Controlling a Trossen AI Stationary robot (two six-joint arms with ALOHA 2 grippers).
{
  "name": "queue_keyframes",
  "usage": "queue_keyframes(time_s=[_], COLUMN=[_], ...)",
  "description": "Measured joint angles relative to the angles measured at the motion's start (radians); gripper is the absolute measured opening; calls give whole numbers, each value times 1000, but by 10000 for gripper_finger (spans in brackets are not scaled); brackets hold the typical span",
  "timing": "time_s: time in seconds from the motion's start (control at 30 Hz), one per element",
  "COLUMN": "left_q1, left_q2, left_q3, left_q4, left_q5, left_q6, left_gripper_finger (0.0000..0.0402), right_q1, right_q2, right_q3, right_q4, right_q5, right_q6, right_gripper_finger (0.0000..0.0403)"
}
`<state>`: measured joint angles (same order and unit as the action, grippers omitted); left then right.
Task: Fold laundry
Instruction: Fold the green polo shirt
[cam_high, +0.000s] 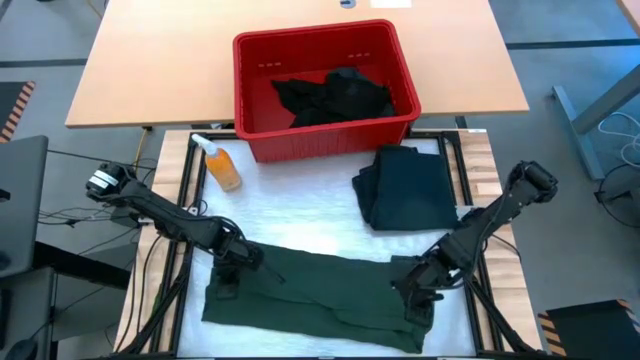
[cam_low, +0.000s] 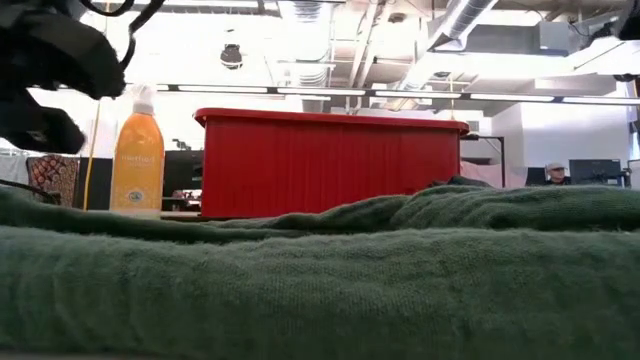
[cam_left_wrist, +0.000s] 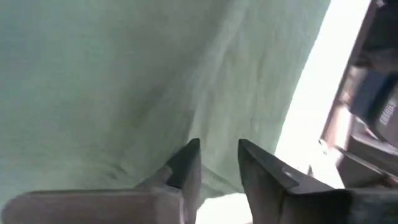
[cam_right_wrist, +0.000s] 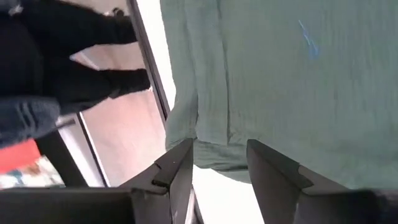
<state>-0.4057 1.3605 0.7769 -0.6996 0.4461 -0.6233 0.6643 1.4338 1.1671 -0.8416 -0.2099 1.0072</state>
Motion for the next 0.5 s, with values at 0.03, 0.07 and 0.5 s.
queue_keyframes(time_s=[0.03, 0.07, 0.5], left_q1=[0, -3, -123], left_q2=[0, -1, -35], left_q3=[0, 0, 0], left_q4=[-3, 0, 77], left_q5=[27, 48, -44], left_q6=[-1, -1, -14], left_gripper_finger=[107, 113, 130], right_q1=[11, 23, 106], right_q2=[0, 0, -69], right_q3=[0, -1, -185], right_q4=[-3, -3, 198], right_q5=[3, 8, 207], right_q6=[42, 79, 354], right_gripper_finger=[175, 175, 180])
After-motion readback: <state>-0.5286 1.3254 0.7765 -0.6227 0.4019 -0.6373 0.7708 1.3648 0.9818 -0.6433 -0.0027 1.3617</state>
